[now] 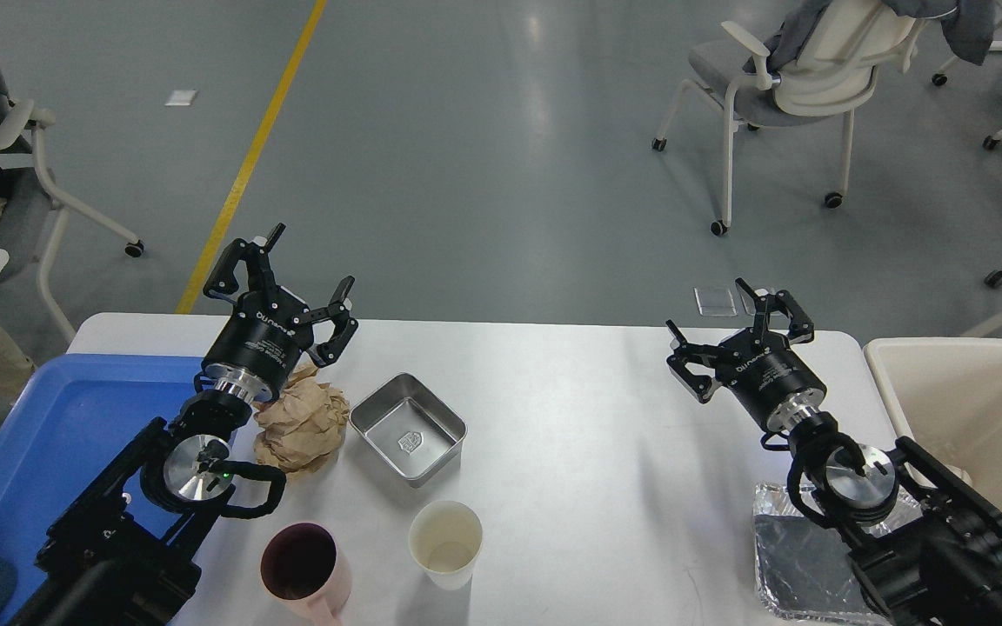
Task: Tidy desktop
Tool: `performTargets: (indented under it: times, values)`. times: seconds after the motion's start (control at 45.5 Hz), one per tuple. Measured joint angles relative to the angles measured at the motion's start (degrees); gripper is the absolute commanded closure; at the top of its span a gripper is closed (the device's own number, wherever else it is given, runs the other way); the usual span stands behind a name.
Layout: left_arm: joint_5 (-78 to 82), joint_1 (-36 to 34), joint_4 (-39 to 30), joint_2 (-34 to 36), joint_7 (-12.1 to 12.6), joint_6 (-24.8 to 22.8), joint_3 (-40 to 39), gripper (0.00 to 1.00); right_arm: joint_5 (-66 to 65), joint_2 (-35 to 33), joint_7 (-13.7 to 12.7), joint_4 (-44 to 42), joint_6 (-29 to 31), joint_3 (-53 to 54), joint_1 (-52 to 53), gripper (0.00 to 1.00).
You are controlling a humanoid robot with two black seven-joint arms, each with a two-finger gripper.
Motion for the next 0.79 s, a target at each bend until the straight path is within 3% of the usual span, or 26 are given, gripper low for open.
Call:
performTargets:
  times: [0.329, 0.791]
  values:
    - [0.5, -0.1, 0.4, 0.1, -2.0, 0.0, -0.1, 0.03, 0.0, 0.0, 0.0, 0.1, 0.0, 0.1, -0.4, 0.0]
    - [0.7, -1.1, 0.0, 2.3, -1.3, 2.4, 6.1, 0.03, 0.0, 0.0, 0.0, 0.0, 0.0, 0.1, 0.3, 0.0]
